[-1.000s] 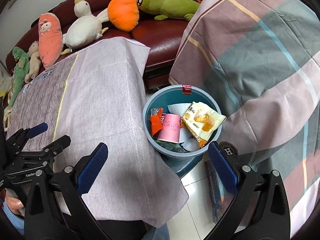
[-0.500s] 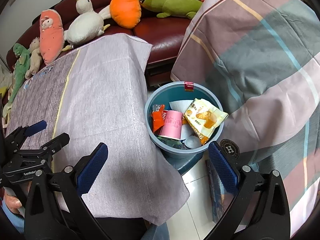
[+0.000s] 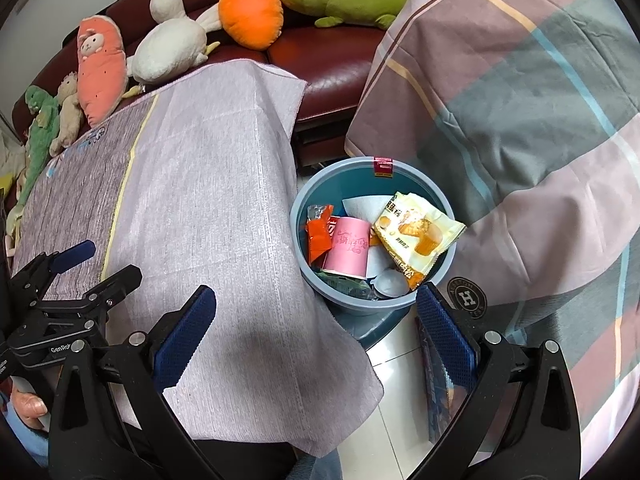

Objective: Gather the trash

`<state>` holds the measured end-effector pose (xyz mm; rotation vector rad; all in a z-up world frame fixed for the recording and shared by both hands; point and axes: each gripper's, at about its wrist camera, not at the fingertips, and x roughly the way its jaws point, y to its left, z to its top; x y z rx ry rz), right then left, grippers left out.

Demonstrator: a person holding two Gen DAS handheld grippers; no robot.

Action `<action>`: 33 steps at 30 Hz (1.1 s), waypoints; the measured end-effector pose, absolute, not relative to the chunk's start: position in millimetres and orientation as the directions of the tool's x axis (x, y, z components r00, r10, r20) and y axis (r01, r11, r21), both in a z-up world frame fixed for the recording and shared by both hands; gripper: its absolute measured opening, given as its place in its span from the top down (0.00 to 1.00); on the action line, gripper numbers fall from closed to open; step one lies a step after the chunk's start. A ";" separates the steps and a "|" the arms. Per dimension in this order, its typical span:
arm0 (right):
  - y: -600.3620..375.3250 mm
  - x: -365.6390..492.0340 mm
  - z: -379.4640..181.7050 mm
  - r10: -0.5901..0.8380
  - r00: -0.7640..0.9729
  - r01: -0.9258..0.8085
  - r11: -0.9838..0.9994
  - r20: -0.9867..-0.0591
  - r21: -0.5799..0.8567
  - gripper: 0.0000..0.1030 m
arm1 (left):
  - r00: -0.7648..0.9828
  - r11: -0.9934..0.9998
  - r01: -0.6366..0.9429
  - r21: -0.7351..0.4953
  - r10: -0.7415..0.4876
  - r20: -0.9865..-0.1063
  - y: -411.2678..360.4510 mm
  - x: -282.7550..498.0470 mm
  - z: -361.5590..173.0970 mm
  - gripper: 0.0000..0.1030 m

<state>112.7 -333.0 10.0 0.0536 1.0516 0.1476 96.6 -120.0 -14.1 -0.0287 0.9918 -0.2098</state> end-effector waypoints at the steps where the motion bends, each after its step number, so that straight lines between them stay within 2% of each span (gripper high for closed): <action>1: -332.9 113.6 8.9 0.148 0.485 -0.095 0.989 -0.862 0.117 0.07 | 0.529 0.980 0.162 -0.113 -0.183 -0.829 -120.8 97.0 -15.3 0.04; 33: -349.6 139.5 -26.0 0.135 0.438 -0.047 0.991 -0.889 0.127 0.07 | 0.483 0.989 0.143 -0.037 -0.102 -0.870 -129.7 117.4 -50.0 0.04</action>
